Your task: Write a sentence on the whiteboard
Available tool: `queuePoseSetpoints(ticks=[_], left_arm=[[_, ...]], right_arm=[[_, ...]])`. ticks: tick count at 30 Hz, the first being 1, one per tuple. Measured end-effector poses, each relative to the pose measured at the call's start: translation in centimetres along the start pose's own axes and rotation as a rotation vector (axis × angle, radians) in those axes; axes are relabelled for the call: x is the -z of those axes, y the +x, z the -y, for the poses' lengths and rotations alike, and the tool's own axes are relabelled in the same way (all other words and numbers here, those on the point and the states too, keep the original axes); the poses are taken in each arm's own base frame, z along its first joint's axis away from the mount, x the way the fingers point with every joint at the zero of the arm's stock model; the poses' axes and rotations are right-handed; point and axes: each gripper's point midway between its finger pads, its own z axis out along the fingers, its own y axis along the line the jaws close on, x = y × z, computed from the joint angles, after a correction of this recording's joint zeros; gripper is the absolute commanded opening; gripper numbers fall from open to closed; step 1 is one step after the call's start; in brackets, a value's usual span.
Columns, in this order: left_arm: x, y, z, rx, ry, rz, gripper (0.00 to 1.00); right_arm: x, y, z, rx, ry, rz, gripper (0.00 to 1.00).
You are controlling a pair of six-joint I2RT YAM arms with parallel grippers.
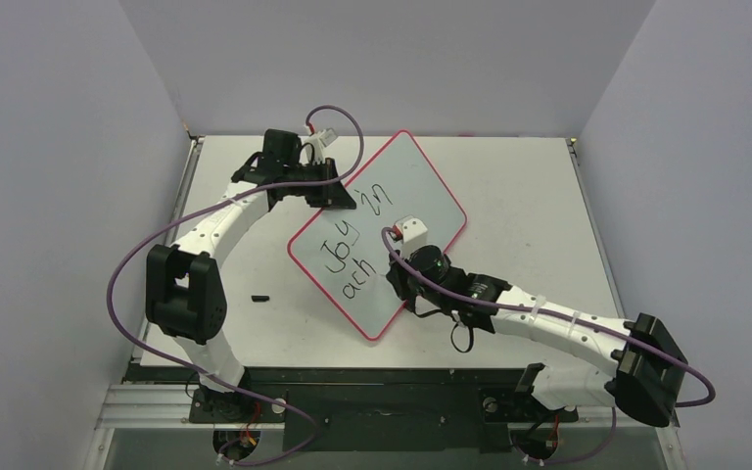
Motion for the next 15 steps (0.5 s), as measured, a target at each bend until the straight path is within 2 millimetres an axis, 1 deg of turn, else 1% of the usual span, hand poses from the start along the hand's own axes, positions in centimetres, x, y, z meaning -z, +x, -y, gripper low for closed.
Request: queuePoseSetpoints(ticks=[5,9,15], left_arm=[[0.1,0.1,-0.4,0.019,0.002,0.004,0.0],[0.2,0.1,-0.3,0.02,0.003,0.007,0.0],[0.2,0.1,-0.3,0.02,0.004,0.008,0.0]], right_arm=[[1.1,-1.2,0.3,-0.008,0.008,0.038,0.0],[1.2,-1.7,0.3,-0.006,0.015,0.045,0.0],[0.7,-3.9,0.5,-0.008,0.032,0.071,0.0]])
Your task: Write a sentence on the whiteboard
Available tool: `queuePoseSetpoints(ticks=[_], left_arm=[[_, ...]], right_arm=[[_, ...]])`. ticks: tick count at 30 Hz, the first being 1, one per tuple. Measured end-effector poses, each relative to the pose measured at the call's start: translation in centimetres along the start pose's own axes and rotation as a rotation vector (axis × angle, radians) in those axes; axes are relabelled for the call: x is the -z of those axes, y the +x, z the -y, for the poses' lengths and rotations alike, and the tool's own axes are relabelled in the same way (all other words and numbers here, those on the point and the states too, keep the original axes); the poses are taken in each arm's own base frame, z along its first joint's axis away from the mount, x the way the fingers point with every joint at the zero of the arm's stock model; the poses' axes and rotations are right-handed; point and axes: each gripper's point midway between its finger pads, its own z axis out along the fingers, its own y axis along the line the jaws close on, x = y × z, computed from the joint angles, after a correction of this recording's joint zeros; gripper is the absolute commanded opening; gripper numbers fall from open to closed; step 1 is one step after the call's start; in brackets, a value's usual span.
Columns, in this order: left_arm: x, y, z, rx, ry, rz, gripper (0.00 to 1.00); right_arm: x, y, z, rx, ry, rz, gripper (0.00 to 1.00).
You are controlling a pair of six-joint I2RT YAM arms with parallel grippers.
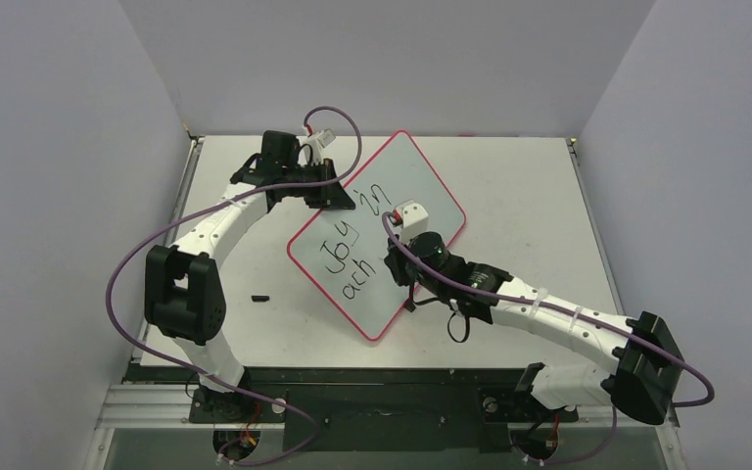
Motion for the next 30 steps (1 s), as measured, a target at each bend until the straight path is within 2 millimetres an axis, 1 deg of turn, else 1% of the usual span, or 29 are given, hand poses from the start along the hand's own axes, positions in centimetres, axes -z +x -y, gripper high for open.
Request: queuePoseSetpoints(ticks=[5,11,13,21,25,30], left_arm=[[0.0,0.0,0.0,0.0,0.002,-0.001,0.0],[0.0,0.0,0.1,-0.001,0.003,-0.001,0.0],[0.0,0.0,0.1,-0.001,0.004,-0.001,0.0],[0.0,0.0,0.1,-0.002,0.005,-0.002,0.0],[0.0,0.0,0.1,-0.005,0.004,-0.002,0.0],[0.0,0.1,0.1,-0.007,0.005,-0.002,0.0]], right_arm=[[-0.9,-0.4,0.4,0.002,0.017,-0.008,0.0],[-2.1,0.2,0.3,0.004,0.014,-0.036,0.0],[-2.3,0.2,0.1,0.004,0.006,-0.04,0.0],[-2.7,-0.9,-0.8,-0.004,-0.024,-0.018,0.0],[-3.3,-0.8,-1.0,-0.005,-0.029,-0.02,0.0],[-3.3,-0.9,-1.0,-0.009,-0.031,-0.017,0.0]])
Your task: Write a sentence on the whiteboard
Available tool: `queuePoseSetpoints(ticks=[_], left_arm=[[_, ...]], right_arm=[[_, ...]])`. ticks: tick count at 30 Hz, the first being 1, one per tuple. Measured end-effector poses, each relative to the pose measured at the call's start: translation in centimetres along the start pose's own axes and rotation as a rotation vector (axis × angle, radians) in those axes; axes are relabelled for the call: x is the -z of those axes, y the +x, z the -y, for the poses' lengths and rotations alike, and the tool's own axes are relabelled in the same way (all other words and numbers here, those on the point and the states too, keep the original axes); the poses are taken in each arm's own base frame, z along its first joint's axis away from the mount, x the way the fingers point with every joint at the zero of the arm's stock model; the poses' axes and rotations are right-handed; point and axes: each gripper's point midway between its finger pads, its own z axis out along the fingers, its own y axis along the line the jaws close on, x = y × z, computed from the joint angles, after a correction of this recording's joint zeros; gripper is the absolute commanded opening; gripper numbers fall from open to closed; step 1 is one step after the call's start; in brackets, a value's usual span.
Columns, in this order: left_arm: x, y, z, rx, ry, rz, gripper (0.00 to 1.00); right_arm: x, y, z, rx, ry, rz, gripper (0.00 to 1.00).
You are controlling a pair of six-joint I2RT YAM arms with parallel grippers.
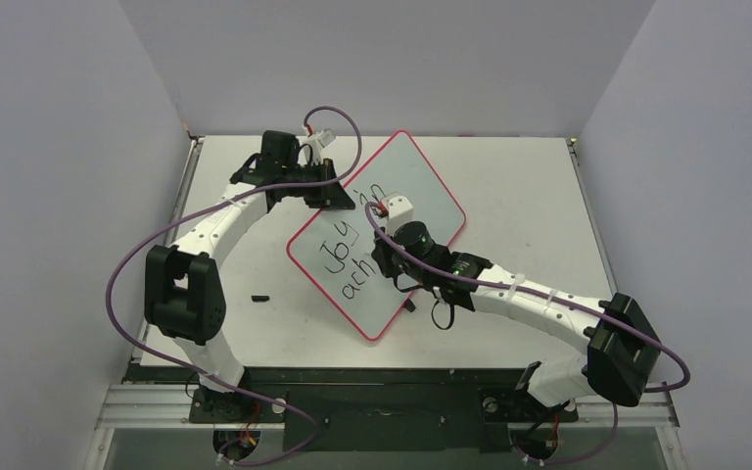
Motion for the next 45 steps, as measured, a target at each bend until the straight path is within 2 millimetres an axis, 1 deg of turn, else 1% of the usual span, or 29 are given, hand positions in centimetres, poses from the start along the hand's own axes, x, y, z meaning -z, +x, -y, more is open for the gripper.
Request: queuePoseSetpoints(ticks=[6,9,18,27,29,32,39,42,45], left_arm=[[0.0,0.0,0.0,-0.003,-0.001,0.0,0.0],[0.0,0.0,0.0,-0.004,0.0,0.0,0.0],[0.0,0.0,0.0,-0.005,0.0,0.0,0.0],[0.0,0.0,0.0,-0.005,0.0,0.0,0.0],[0.0,0.0,0.0,-0.005,0.0,0.0,0.0],[0.0,0.0,0.0,-0.005,0.0,0.0,0.0],[0.0,0.0,0.0,-0.005,0.001,-0.001,0.0],[0.0,0.0,0.0,-0.006,0.001,-0.001,0.0],[0.0,0.0,0.1,-0.007,0.002,-0.001,0.0]], right_arm=[[0.0,0.3,0.0,-0.012,-0.003,0.01,0.0],[0.1,0.8,0.2,-0.022,-0.003,0.011,0.0],[1.2,4.2,1.3,-0.042,0.011,-0.032,0.0],[1.9,4.7,1.5,-0.044,0.017,-0.051,0.0],[2.2,4.5,1.5,-0.043,0.018,-0.052,0.0],[2.5,3.3,1.3,-0.042,0.012,-0.035,0.0],[2.9,-1.1,0.1,-0.055,-0.016,0.051,0.0],[2.6,-2.5,-0.5,-0.06,-0.031,0.073,0.0],[1.8,-3.0,-1.0,-0.061,-0.041,0.075,0.0]])
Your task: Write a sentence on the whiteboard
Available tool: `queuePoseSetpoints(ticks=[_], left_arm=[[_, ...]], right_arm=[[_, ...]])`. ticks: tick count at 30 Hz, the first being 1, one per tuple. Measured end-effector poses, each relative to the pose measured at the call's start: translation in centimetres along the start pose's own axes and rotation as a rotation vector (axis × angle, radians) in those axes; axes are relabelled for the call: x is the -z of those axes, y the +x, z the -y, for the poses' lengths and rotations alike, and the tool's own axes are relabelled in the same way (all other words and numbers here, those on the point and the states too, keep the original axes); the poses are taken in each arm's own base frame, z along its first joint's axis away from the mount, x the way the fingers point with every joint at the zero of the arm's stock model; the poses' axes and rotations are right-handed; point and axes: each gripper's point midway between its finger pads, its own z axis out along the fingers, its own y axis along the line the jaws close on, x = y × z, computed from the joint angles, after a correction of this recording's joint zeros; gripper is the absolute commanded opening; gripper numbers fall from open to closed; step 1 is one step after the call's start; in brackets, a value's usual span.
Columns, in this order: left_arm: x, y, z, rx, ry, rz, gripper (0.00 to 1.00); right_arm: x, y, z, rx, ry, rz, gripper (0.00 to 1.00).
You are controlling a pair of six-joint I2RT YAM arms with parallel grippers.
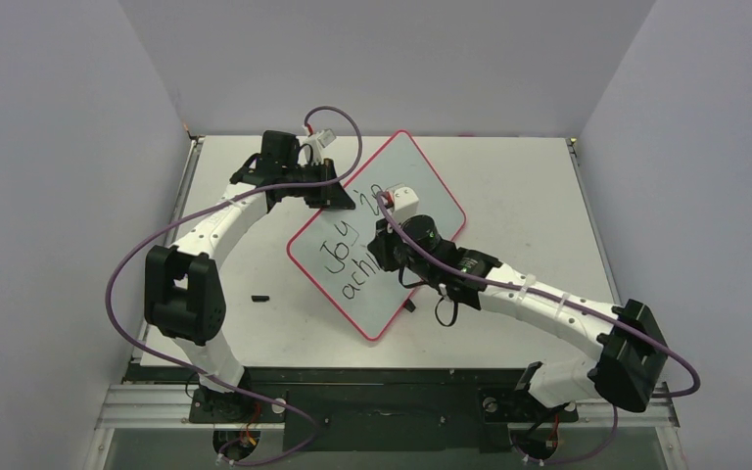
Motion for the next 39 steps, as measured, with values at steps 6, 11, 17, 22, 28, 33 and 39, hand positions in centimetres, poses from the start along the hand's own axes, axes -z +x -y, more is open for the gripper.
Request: queuePoseSetpoints(ticks=[6,11,17,22,28,33,39], left_arm=[[0.0,0.0,0.1,-0.001,0.0,0.0,0.0],[0.0,0.0,0.0,-0.003,-0.002,0.001,0.0],[0.0,0.0,0.0,-0.003,-0.003,0.001,0.0],[0.0,0.0,0.0,-0.003,-0.003,0.001,0.0],[0.0,0.0,0.0,-0.003,-0.003,0.001,0.0],[0.0,0.0,0.1,-0.004,-0.002,0.001,0.0],[0.0,0.0,0.2,-0.006,-0.001,0.001,0.0]], right_arm=[[-1.7,1.4,-0.4,0.004,-0.011,-0.051,0.0],[-2.0,1.8,-0.4,0.006,-0.012,-0.06,0.0],[-2.1,1.8,-0.1,0.001,-0.008,-0.054,0.0],[-2.1,1.9,0.3,-0.003,-0.004,-0.043,0.0],[-2.1,1.8,1.5,-0.011,0.03,-0.04,0.0],[-1.7,1.8,1.9,-0.01,0.043,-0.048,0.0],[0.2,-0.4,1.7,-0.019,0.028,0.012,0.0]])
